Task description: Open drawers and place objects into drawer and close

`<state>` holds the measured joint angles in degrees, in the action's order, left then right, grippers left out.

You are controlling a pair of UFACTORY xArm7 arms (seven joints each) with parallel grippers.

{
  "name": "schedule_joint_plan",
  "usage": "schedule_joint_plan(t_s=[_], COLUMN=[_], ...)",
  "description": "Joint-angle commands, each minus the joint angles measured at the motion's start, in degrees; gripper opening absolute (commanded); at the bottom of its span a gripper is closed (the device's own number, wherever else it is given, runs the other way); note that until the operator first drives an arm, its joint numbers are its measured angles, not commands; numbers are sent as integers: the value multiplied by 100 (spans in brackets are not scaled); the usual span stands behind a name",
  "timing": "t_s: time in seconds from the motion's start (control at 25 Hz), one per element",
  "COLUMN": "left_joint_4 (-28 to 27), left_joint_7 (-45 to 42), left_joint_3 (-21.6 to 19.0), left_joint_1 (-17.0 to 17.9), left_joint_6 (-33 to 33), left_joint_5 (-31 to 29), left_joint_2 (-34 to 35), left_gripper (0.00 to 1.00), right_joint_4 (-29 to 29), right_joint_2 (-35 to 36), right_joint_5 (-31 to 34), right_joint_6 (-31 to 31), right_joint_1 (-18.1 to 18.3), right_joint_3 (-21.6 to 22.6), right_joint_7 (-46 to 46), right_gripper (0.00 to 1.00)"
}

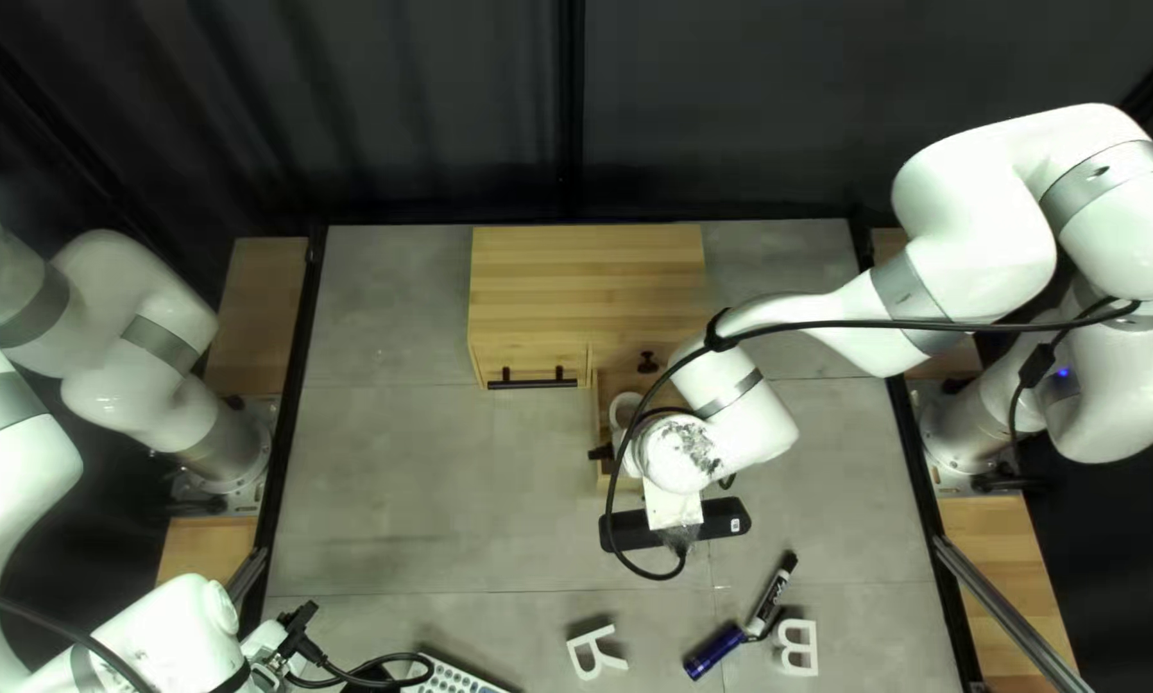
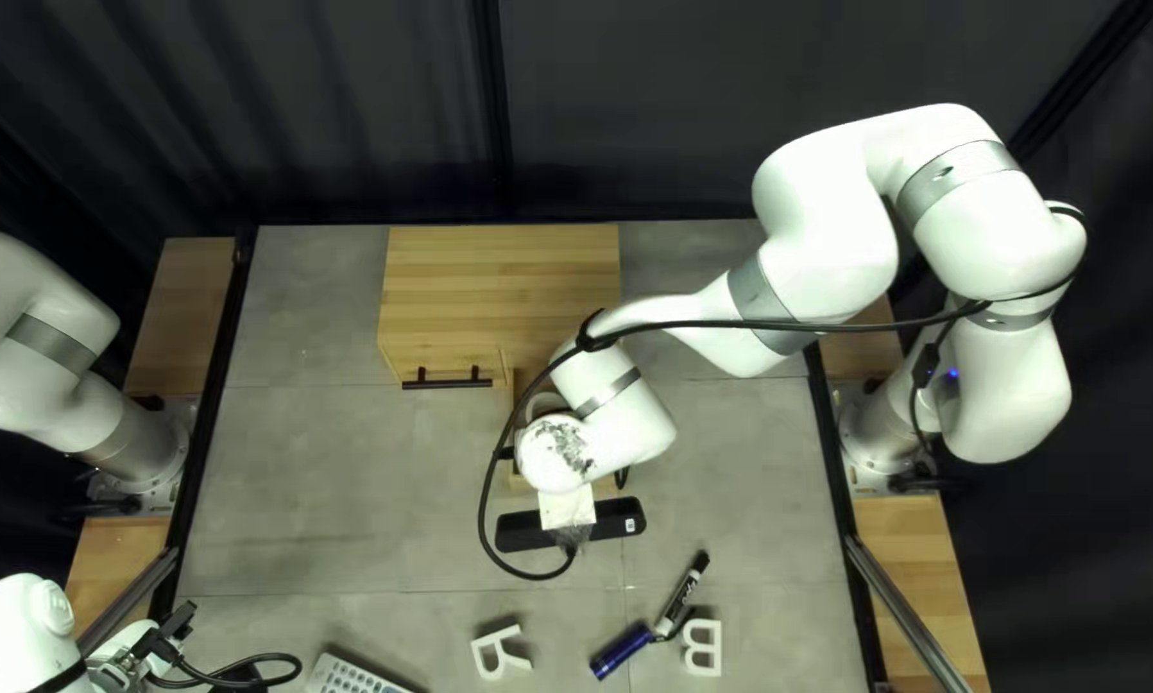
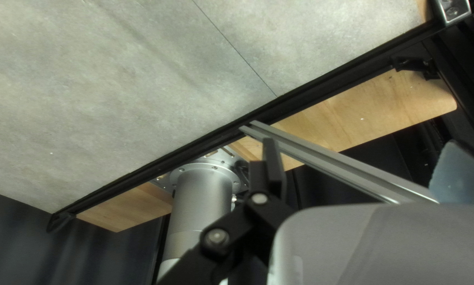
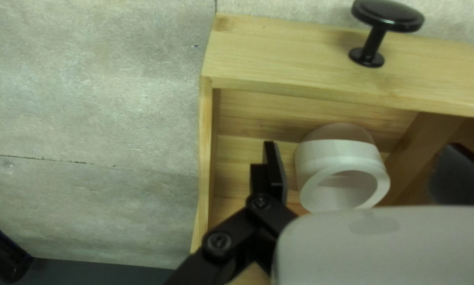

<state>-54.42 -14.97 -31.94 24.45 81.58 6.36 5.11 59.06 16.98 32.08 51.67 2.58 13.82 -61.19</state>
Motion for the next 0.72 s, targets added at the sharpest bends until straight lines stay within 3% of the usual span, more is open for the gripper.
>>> schedule_joint_plan(t_s=[0.04, 0.72], left_joint_4=[0, 0], left_joint_7=[0, 0], left_joint_3=[0, 0], left_joint_1=[0, 0], left_joint_6=[0, 0], left_joint_5=[0, 0], left_joint_2=[0, 0], left_gripper=[100, 100], right_joint_4=[-37, -126], right_joint_2=[-20, 72], right_joint_5=[32, 6], right_joint_6=[-71, -346], right_joint_1=[18, 151], right_joint_3=[-32, -111], right_joint_7=[72, 73], right_gripper=[100, 100])
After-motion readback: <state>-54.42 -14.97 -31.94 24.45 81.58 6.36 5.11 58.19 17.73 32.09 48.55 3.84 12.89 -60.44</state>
